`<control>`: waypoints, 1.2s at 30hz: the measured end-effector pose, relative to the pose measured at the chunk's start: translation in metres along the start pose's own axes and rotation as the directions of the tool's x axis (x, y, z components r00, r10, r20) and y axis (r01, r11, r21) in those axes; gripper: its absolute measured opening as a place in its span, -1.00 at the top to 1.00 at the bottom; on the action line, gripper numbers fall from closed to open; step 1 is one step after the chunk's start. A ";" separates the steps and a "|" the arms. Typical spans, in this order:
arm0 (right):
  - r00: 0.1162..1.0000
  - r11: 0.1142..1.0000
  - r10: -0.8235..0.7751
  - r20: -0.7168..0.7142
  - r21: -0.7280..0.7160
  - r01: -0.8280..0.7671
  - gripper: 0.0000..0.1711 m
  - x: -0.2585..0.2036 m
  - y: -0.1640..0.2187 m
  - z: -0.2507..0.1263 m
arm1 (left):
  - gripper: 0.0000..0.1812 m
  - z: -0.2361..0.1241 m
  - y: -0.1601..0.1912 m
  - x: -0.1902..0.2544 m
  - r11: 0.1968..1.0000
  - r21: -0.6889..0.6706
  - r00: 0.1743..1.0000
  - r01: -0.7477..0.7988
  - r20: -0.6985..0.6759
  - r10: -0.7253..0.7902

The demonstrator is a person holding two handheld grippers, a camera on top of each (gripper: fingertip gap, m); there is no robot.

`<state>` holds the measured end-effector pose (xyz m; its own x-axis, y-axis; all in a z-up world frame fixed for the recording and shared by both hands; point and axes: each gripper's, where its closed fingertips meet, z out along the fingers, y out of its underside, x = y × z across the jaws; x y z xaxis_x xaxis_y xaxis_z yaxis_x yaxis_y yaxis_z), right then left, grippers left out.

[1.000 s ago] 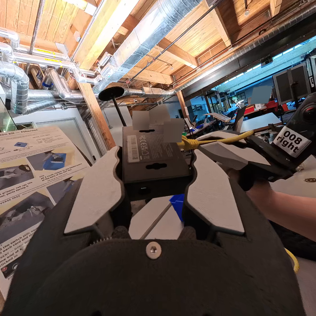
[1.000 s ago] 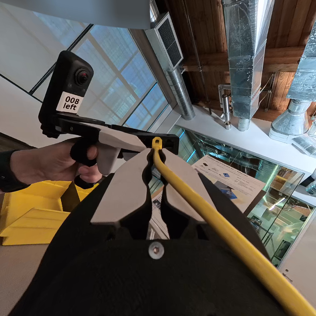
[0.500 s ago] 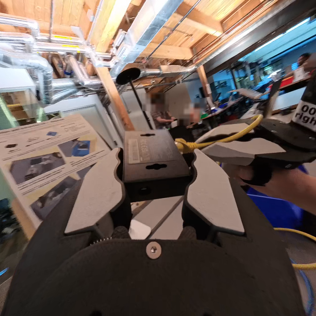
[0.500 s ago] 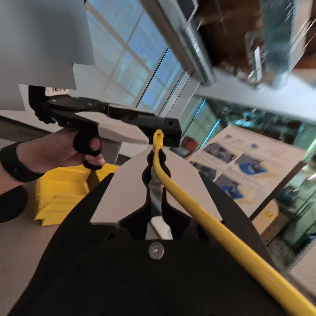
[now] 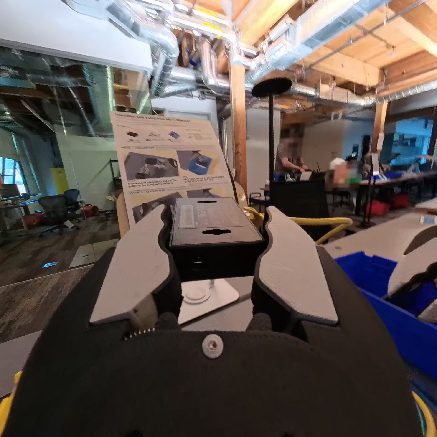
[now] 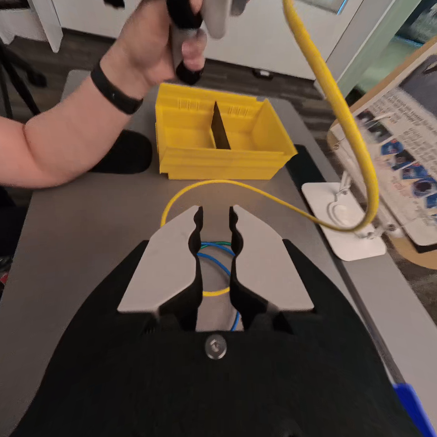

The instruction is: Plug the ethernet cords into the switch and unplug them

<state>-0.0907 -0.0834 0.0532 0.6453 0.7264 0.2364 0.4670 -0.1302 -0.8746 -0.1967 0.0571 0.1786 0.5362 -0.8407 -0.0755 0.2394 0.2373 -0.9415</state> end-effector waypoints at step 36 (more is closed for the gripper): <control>0.843 0.564 0.355 -0.404 -0.627 -0.537 0.79 -0.189 0.174 -0.096 | 0.19 0.034 0.113 0.081 0.886 -0.393 0.957 -0.248 -0.239 0.162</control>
<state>-0.0730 -0.3085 -0.1029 0.9539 0.2940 0.0598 0.2956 -0.8868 -0.3554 -0.0986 0.0327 0.0776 0.3585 -0.8829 -0.3032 -0.2387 0.2273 -0.9441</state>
